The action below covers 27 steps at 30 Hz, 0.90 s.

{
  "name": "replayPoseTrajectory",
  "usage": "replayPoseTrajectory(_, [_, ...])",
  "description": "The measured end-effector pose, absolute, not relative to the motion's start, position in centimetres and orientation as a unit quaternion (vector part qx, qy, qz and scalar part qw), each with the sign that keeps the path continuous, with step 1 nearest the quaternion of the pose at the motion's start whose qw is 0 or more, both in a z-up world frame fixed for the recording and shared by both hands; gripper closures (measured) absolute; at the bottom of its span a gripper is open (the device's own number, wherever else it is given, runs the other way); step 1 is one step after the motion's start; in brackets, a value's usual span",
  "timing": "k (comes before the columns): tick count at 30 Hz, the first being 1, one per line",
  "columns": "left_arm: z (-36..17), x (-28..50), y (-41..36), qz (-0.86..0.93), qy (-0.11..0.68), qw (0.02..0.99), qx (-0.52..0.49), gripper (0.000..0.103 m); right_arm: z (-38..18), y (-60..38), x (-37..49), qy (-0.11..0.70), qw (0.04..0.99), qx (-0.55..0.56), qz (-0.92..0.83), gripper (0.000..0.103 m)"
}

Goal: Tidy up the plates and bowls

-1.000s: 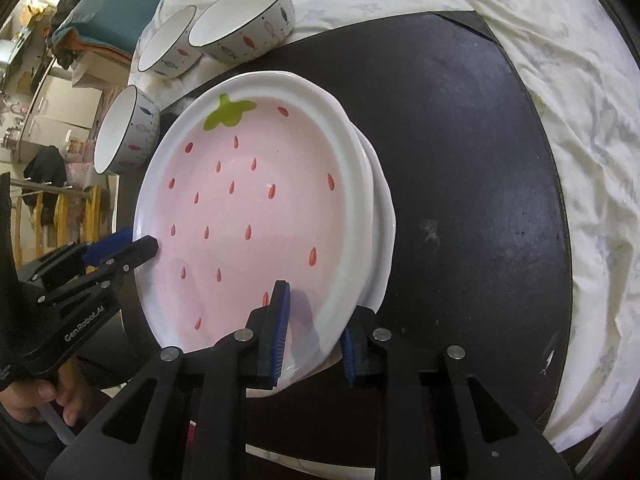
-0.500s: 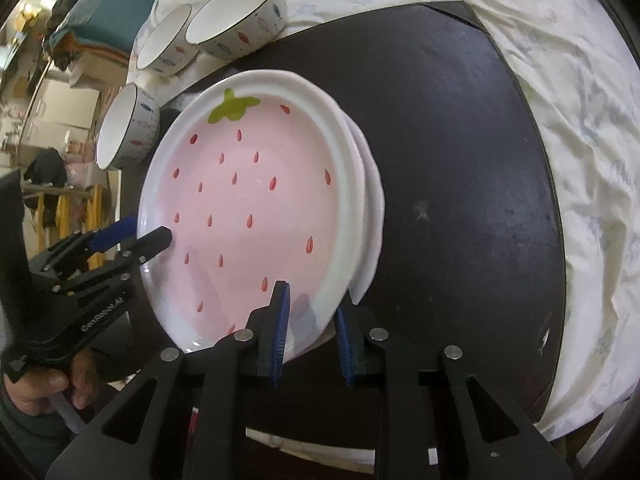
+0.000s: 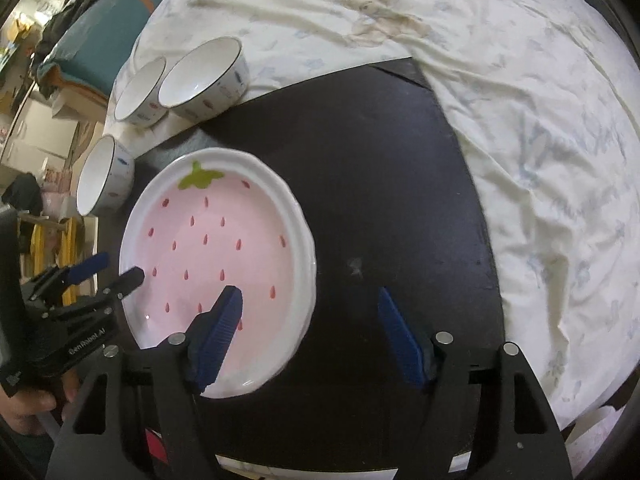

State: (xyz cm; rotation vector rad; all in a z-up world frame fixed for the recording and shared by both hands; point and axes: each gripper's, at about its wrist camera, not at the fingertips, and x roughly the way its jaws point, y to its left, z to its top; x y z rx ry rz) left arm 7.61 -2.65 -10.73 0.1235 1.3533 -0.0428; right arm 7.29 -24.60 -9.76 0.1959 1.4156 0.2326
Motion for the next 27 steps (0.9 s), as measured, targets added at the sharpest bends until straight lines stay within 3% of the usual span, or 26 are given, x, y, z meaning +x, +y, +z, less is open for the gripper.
replayPoseTrajectory(4, [-10.6, 7.6, -2.2, -0.019, 0.627, 0.778, 0.049, 0.028, -10.1, -23.6, 7.3, 0.652, 0.746, 0.073, 0.115, 0.029])
replayPoseTrajectory(13, [-9.5, 7.6, -0.3, -0.001, 0.621, 0.784, -0.005, 0.027, -11.3, -21.3, 6.9, 0.66, 0.741, 0.019, 0.12, 0.025])
replayPoseTrajectory(20, [-8.4, 7.1, -0.5, -0.027, 0.615, 0.788, -0.023, 0.026, -8.0, -21.9, 6.9, 0.624, 0.771, 0.054, 0.115, 0.024])
replayPoseTrajectory(27, [-5.6, 7.5, 0.1, -0.021, 0.576, 0.816, -0.047, 0.0, -2.5, -21.6, 6.4, 0.537, 0.829, 0.089, 0.125, 0.022])
